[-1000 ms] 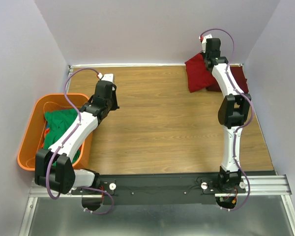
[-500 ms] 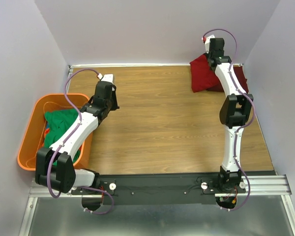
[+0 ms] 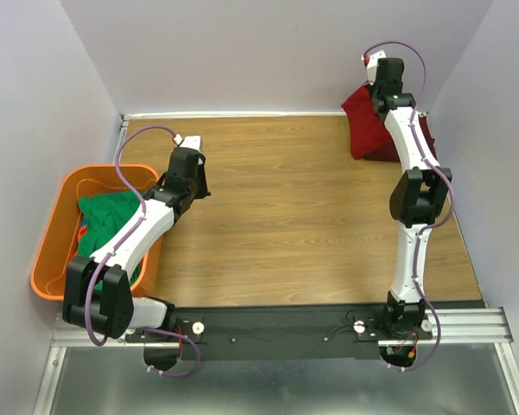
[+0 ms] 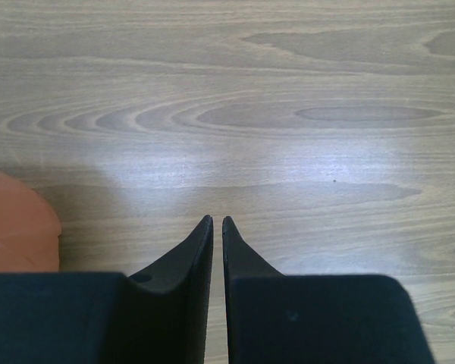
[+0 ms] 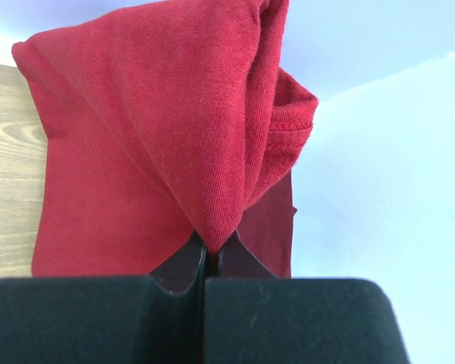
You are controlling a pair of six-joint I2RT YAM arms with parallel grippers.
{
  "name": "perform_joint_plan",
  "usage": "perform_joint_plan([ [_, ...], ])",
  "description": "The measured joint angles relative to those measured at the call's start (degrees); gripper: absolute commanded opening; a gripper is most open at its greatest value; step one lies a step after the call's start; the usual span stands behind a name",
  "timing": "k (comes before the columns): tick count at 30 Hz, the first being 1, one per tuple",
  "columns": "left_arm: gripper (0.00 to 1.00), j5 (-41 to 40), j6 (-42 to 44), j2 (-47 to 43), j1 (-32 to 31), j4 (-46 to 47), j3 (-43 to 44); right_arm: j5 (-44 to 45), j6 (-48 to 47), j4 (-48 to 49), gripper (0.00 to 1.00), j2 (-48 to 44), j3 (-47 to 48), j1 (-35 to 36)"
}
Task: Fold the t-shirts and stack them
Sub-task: Neatly place the folded tshirt to the corner
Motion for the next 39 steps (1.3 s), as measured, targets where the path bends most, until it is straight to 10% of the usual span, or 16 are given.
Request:
perform_joint_plan([
  [31, 0.16, 0.0, 0.2, 1.7, 0.0, 0.5, -0.1, -4.3, 0.5, 0.0, 0.01, -4.6, -5.0, -5.3],
  [36, 0.16, 0.6, 0.2, 2.3, 0.0, 0.5, -0.1, -5.5, 1.7, 1.9, 1.0, -1.5, -3.4, -8.1],
  [39, 0.16, 0.9, 0.2, 2.5, 0.0, 0.5, -0.1, -5.5, 3.0, 3.6, 1.0, 1.8, -1.7, -9.2],
])
